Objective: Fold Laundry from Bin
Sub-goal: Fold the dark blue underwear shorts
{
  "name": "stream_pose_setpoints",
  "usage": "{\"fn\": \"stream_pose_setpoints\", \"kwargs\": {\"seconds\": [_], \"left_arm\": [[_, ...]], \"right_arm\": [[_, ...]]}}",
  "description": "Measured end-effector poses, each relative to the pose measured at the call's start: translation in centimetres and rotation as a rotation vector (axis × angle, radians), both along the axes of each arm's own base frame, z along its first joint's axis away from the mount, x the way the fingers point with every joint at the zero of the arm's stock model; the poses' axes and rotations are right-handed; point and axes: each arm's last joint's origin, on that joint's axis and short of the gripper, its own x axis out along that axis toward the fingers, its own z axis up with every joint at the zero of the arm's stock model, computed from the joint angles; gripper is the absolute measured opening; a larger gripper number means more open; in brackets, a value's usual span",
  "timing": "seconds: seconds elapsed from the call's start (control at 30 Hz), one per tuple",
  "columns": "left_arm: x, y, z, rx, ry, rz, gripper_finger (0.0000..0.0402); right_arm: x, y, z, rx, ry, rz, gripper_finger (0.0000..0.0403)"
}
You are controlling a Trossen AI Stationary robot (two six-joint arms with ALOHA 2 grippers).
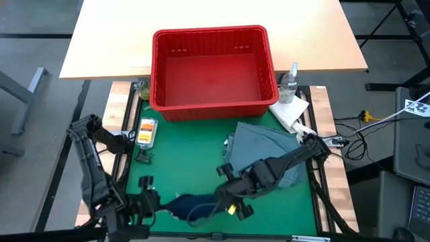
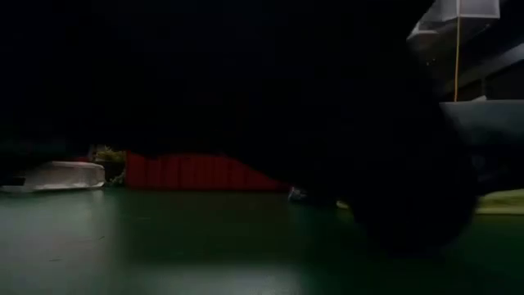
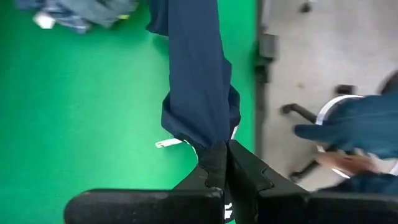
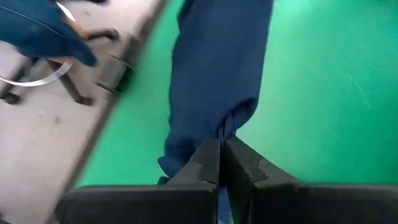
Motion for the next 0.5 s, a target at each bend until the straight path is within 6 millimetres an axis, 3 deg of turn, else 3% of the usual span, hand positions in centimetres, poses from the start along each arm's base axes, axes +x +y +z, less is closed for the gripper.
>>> {"fn": "stream_pose_setpoints", "kwargs": {"seconds": [0.27, 0.5], "left_arm": [[1.2, 3.0, -0.5, 0.146, 0.101, 0.09, 0.0], [0.9, 2.8, -0.7, 0.102, 0.194, 0.055, 0.0]], "right_arm": [[0.2, -3.1, -0.5, -0.143, 0.069, -0.073, 0.001], [0.4, -3.6, -0.5, -0.149, 0.069, -0.086, 0.001]]}}
